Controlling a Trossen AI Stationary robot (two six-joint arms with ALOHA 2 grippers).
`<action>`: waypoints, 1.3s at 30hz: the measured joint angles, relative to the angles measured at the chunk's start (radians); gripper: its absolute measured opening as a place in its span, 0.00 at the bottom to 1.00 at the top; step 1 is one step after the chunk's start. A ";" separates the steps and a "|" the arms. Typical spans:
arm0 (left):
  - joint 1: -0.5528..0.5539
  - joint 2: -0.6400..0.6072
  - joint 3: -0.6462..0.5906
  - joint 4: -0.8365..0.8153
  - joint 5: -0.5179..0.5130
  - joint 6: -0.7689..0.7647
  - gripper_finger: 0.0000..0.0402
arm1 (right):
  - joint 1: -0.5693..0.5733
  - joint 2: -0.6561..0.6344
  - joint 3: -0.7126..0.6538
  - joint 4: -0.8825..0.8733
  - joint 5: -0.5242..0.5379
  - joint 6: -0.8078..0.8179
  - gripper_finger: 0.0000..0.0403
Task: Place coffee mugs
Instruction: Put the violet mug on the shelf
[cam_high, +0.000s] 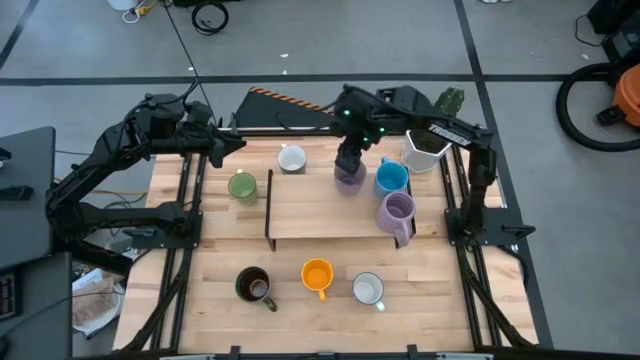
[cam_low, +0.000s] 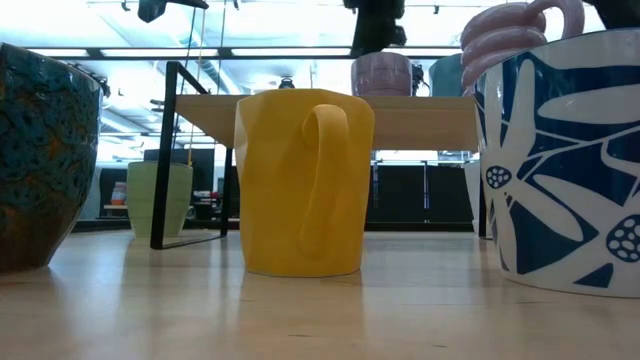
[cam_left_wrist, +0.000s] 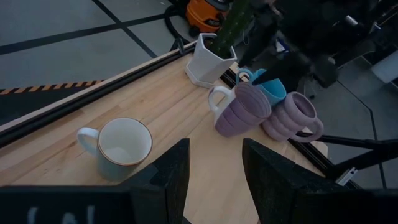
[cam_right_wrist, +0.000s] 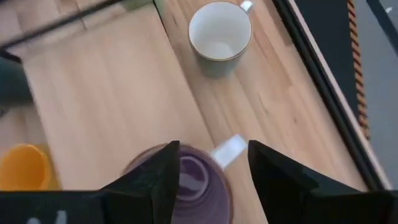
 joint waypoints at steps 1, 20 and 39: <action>0.000 0.000 0.000 0.000 0.000 0.000 0.38 | -0.003 0.008 -0.001 -0.006 -0.005 -0.027 0.48; 0.000 0.000 0.000 0.000 0.000 0.000 0.38 | -0.014 0.045 -0.008 -0.065 -0.055 -0.384 0.42; 0.000 0.000 0.000 -0.001 0.000 0.000 0.38 | -0.003 0.044 -0.094 -0.128 -0.015 -0.408 0.42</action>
